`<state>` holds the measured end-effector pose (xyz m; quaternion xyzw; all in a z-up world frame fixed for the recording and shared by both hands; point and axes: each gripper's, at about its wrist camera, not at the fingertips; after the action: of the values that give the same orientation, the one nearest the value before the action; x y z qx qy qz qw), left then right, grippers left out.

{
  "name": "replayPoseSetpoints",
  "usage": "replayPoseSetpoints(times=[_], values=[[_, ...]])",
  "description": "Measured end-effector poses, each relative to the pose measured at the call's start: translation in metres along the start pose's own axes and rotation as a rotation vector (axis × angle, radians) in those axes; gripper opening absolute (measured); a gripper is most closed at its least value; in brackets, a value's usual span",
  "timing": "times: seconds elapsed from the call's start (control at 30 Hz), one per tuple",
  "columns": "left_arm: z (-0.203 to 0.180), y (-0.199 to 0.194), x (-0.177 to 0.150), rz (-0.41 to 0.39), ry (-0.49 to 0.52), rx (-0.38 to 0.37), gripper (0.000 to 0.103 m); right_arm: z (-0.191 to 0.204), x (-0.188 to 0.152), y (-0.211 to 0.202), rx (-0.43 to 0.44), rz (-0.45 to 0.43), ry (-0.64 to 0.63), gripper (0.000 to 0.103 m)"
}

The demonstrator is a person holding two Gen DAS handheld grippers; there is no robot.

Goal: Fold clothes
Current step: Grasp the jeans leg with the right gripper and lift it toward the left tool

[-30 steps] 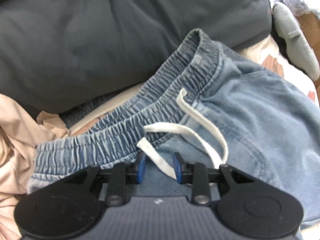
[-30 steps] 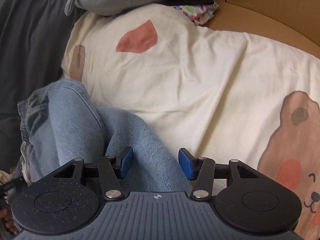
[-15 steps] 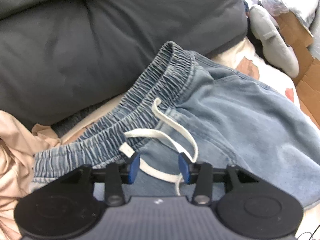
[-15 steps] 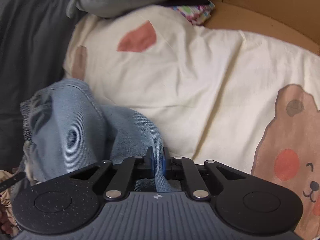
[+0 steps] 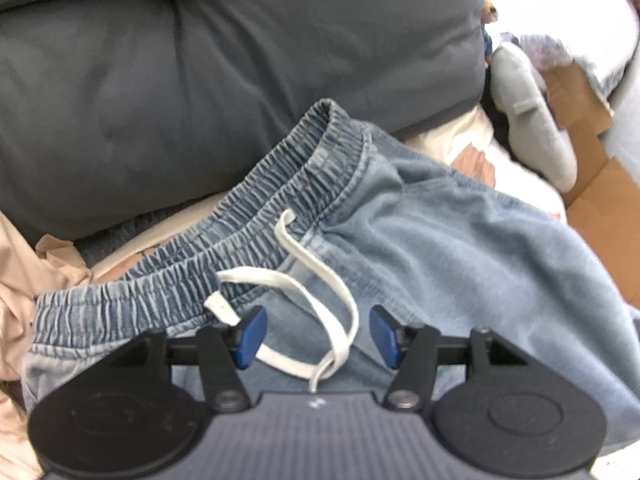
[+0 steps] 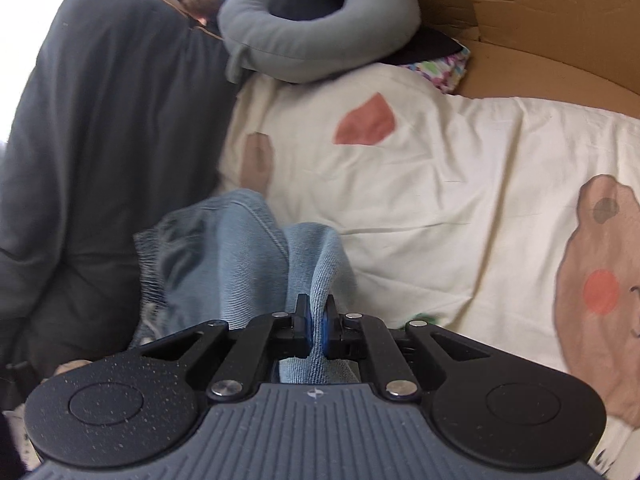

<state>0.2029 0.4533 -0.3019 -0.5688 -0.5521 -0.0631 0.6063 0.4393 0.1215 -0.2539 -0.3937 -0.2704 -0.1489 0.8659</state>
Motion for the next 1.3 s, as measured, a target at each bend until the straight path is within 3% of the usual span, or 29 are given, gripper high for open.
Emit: replayPoseSetpoints(times=[0.2, 0.6, 1.0, 1.17, 1.27, 1.3], values=[[0.004, -0.013, 0.005, -0.06, -0.059, -0.022, 0.063, 0.032, -0.01, -0.009, 0.061, -0.014, 0.014, 0.003], [-0.006, -0.022, 0.011, -0.082, -0.09, -0.076, 0.064, 0.081, -0.06, 0.007, 0.165, 0.038, 0.05, 0.003], [-0.026, -0.011, 0.006, -0.033, -0.141, -0.256, 0.071, 0.113, -0.119, 0.045, 0.215, 0.159, 0.012, 0.003], [-0.029, 0.005, 0.007, -0.022, -0.168, -0.294, 0.071, 0.121, -0.141, 0.059, 0.225, 0.203, -0.02, 0.003], [-0.03, 0.018, 0.004, -0.006, -0.163, -0.292, 0.066, 0.124, -0.152, 0.066, 0.224, 0.228, -0.037, 0.003], [-0.03, 0.023, 0.002, 0.002, -0.161, -0.293, 0.058, 0.125, -0.156, 0.068, 0.221, 0.237, -0.046, 0.004]])
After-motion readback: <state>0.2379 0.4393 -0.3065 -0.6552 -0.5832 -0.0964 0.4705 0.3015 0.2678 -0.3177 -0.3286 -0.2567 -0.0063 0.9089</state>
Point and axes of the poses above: each gripper's, at about its wrist camera, not at the fingertips, and y roughly the way its jaws point, z to its left, x to its top, and after that the axes turned 13 degrees about -z, right-handed
